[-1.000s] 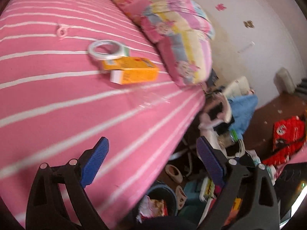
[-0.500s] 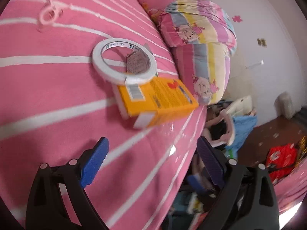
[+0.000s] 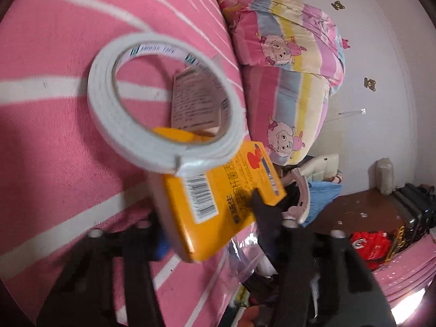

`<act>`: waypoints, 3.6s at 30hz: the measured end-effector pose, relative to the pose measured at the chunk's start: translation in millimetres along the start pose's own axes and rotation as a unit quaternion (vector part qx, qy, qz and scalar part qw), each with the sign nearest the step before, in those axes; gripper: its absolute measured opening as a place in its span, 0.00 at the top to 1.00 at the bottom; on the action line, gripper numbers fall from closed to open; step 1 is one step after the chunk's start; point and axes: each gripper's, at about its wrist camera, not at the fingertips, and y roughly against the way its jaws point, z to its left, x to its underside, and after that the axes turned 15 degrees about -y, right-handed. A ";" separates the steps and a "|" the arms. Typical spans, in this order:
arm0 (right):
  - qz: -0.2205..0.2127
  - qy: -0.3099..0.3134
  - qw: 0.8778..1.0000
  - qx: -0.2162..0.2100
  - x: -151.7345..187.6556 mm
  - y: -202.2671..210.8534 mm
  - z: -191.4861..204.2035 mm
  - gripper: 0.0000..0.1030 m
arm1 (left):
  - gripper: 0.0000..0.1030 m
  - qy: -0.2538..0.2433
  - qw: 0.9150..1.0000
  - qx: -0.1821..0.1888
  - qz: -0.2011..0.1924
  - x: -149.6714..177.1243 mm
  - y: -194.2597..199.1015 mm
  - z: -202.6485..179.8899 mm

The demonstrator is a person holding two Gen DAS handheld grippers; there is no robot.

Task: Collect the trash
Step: 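Grasp the orange medicine box with the left tool while the right tool grasps the clear plastic bag, then lift the orange box and clear bag and carry them over the bin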

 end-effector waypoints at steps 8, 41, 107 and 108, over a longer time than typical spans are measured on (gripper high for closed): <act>0.004 -0.008 1.000 0.002 6.3 12.4 -3.4 0.79 | 0.84 -0.012 1.000 0.024 -0.016 11.6 14.7 -14.9; -0.042 0.166 0.985 0.021 176.8 155.6 42.0 0.83 | 0.85 0.055 0.993 0.054 -0.087 162.3 201.1 -46.3; -0.125 -0.060 0.971 0.193 139.5 358.2 -278.8 0.83 | 0.85 -0.170 0.941 -0.049 0.288 379.3 -75.3 -222.1; -0.114 -0.068 0.970 0.202 140.1 350.4 -289.9 0.83 | 0.85 -0.172 0.937 -0.058 0.298 381.6 -83.0 -219.5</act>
